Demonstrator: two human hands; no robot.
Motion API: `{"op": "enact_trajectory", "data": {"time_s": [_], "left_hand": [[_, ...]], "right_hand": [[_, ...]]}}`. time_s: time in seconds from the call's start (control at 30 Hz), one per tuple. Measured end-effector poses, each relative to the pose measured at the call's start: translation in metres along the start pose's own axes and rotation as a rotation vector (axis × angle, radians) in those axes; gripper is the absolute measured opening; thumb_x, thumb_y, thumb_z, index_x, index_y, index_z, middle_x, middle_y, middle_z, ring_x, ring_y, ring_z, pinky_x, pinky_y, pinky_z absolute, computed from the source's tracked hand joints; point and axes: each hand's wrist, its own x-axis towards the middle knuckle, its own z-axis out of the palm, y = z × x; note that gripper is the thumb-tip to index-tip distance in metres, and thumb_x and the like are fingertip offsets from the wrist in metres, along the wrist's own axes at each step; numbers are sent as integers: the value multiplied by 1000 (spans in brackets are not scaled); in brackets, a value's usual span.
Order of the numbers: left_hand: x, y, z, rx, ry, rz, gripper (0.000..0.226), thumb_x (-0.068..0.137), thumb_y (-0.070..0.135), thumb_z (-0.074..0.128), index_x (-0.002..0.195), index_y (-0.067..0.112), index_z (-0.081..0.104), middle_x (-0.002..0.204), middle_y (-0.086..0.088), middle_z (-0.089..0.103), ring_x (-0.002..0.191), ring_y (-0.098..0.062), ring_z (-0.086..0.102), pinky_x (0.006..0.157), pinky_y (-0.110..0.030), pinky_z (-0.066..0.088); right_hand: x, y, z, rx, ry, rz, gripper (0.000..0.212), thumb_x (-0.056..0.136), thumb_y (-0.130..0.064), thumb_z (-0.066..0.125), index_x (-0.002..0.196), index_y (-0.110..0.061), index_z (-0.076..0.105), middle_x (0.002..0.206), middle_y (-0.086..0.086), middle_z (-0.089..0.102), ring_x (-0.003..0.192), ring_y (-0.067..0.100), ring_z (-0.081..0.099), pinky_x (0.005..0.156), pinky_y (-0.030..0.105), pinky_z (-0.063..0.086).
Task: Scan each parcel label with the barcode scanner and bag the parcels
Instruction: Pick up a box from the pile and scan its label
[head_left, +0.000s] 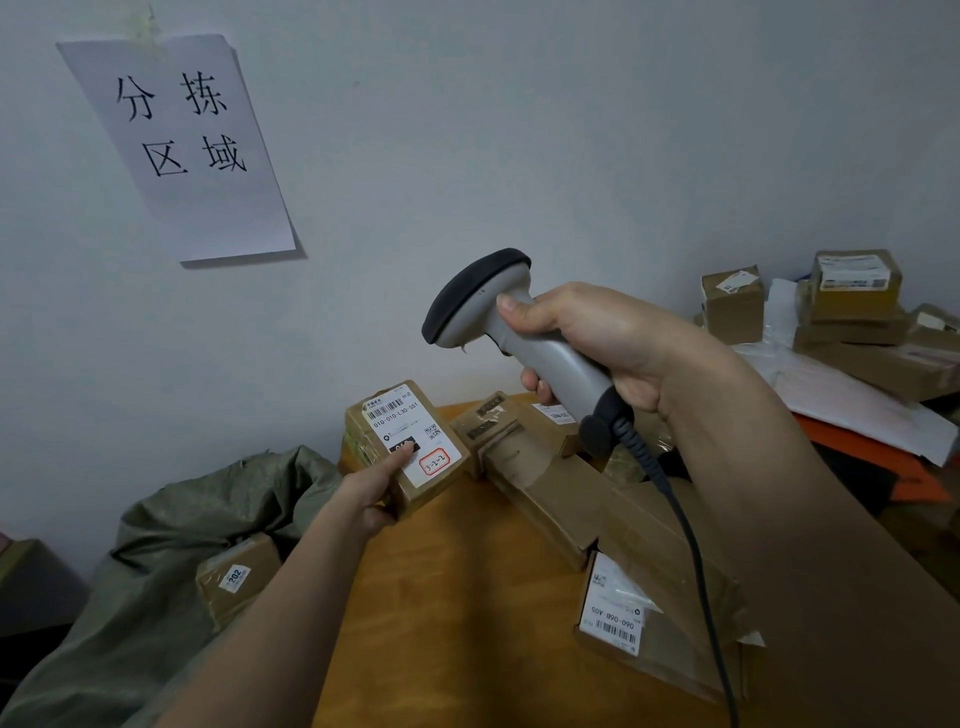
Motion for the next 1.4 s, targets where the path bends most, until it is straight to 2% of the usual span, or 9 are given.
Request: {"op": "enact_trajectory", "data": {"time_s": [0.23, 0.6, 0.67, 0.77, 0.9, 1.1, 1.27, 1.33, 1.4], "left_hand": [[9, 2, -11, 4, -35, 9, 78, 54, 29, 88, 123, 11, 59, 109, -10, 72, 101, -28, 68, 91, -49, 50], [4, 1, -14, 6, -8, 7, 61, 76, 28, 79, 128, 9, 55, 115, -11, 68, 97, -27, 65, 79, -48, 46], [5, -2, -18, -23, 7, 8, 64, 78, 31, 78, 132, 9, 52, 119, -11, 66, 103, -29, 62, 89, -53, 45], [8, -15, -31, -32, 76, -51, 76, 81, 40, 75, 142, 10, 41, 137, -14, 53, 130, -40, 43, 104, -70, 25], [4, -35, -65, -227, 146, -133, 59, 86, 37, 69, 136, 14, 48, 122, -13, 62, 112, -35, 55, 95, -58, 40], [3, -47, -139, -508, 557, -33, 50, 88, 34, 69, 128, 16, 45, 123, -4, 59, 106, -26, 59, 92, -51, 50], [98, -102, -271, -423, 1004, -6, 114, 38, 78, 73, 133, 21, 49, 132, -5, 54, 113, -28, 58, 90, -57, 50], [162, -136, -336, -402, 1126, -75, 119, 38, 84, 71, 135, 19, 44, 136, -5, 48, 124, -31, 50, 99, -58, 42], [138, -127, -332, -417, 1187, -152, 132, 29, 90, 67, 138, 20, 42, 134, -4, 48, 125, -34, 49, 99, -53, 37]], "right_hand": [[5, 1, 11, 28, 29, -1, 32, 99, -33, 55, 103, -2, 52, 80, 8, 52, 51, 10, 53, 48, 23, 47], [4, 0, 17, 65, 14, -7, 35, 98, -34, 55, 107, -1, 53, 80, 7, 53, 55, 11, 53, 51, 23, 48], [8, 2, 22, 115, -6, 24, 35, 99, -35, 54, 106, -1, 54, 75, 6, 53, 52, 10, 53, 48, 21, 48], [22, 13, 34, 125, -26, 92, 38, 98, -37, 55, 106, 0, 54, 72, 7, 54, 53, 12, 53, 52, 23, 48], [48, 37, 57, 92, -56, 227, 40, 96, -40, 58, 106, -1, 54, 66, 9, 56, 55, 16, 53, 56, 26, 48], [83, 60, 102, 54, -115, 308, 40, 98, -37, 57, 116, -2, 52, 69, 10, 54, 46, 13, 54, 46, 23, 48], [104, 77, 139, 10, -161, 326, 43, 98, -36, 57, 123, -1, 52, 70, 10, 56, 45, 13, 55, 47, 24, 49], [112, 84, 151, -20, -175, 349, 45, 99, -36, 56, 125, 0, 52, 68, 10, 56, 45, 12, 55, 46, 24, 49], [119, 92, 162, -48, -186, 383, 47, 98, -38, 55, 125, 0, 52, 67, 10, 57, 48, 14, 55, 48, 24, 50]]}}
